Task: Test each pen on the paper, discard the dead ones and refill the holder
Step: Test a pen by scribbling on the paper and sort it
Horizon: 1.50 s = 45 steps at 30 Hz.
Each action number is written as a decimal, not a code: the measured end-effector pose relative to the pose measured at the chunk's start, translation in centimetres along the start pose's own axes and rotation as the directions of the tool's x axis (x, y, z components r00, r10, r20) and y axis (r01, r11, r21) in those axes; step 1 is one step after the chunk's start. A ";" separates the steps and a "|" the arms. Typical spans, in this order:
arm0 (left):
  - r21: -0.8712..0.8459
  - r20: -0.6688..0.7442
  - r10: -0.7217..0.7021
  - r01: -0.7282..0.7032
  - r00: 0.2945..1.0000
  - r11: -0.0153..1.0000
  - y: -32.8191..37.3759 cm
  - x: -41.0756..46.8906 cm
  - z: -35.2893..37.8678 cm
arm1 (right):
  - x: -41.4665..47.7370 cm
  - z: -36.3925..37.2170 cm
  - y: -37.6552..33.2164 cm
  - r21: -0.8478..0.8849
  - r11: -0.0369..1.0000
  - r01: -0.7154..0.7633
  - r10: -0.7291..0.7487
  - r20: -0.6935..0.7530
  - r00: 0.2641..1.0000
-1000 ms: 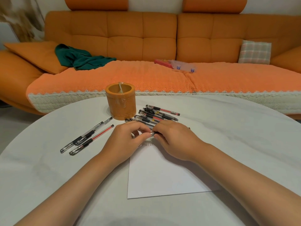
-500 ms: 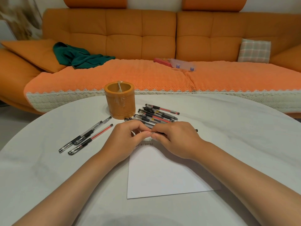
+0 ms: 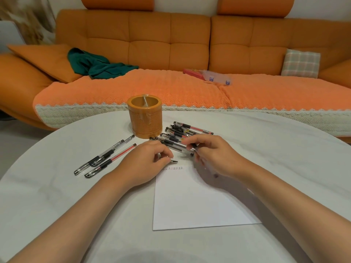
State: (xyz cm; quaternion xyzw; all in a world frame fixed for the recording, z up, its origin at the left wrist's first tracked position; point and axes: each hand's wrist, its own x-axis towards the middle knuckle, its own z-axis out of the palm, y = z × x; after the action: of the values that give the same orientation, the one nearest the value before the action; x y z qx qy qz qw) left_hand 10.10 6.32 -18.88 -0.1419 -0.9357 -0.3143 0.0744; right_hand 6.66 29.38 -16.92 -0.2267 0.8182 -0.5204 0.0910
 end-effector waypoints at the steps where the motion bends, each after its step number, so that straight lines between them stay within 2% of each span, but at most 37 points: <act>1: 0.018 0.012 -0.001 0.001 1.000 1.000 0.0 0.0 0.1 | 0.1 0.0 0.1 0.122 0.992 -0.020 0.018 0.018 1.000; 3: 0.054 0.027 0.003 -0.005 1.000 0.999 -0.1 0.0 0.2 | 0.1 -0.1 0.3 0.258 0.966 -0.035 0.017 0.070 0.997; 7: 0.106 0.053 -0.006 0.001 0.999 0.994 -0.2 0.0 0.2 | 0.0 0.5 0.7 0.207 0.978 -0.029 0.018 0.057 0.998; 11: 0.131 0.047 -0.002 -0.004 0.999 0.991 -0.4 0.1 0.3 | -0.4 1.5 0.6 0.291 0.955 -0.051 0.058 -0.016 0.998; 14: 0.133 0.030 0.007 -0.011 1.000 0.991 -0.3 0.0 0.7 | -0.7 2.1 0.7 0.280 0.957 -0.074 0.093 -0.058 0.994; 17: 0.154 0.070 0.053 -0.063 0.996 0.986 -0.1 -0.2 1.1 | -0.9 2.2 0.6 0.297 0.950 -0.099 0.121 -0.054 0.991; 24: 0.105 0.097 0.089 -0.099 0.991 0.989 0.0 -0.4 1.4 | -0.9 2.0 0.6 0.122 0.987 -0.105 0.115 -0.077 0.990; 31: 0.095 0.093 0.093 -0.101 0.991 0.990 -0.1 -0.4 1.6 | -0.9 2.1 0.3 -0.018 0.999 -0.048 0.049 0.031 0.998; 36: 0.075 0.104 0.087 -0.095 0.991 0.993 0.1 -0.4 1.5 | -0.6 2.2 0.8 -0.061 0.998 -0.018 0.018 -0.008 1.000; 45: 0.070 0.093 0.081 -0.088 0.992 0.994 -0.1 -0.4 1.7 | -0.4 2.4 0.8 -0.089 0.996 -0.025 0.026 0.007 1.000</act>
State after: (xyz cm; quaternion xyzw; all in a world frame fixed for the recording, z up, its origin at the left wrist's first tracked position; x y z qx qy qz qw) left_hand 10.34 7.18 -20.35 -0.1927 -0.9422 -0.2693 0.0507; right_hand 7.71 27.95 -18.75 -0.2220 0.8430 -0.4815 0.0909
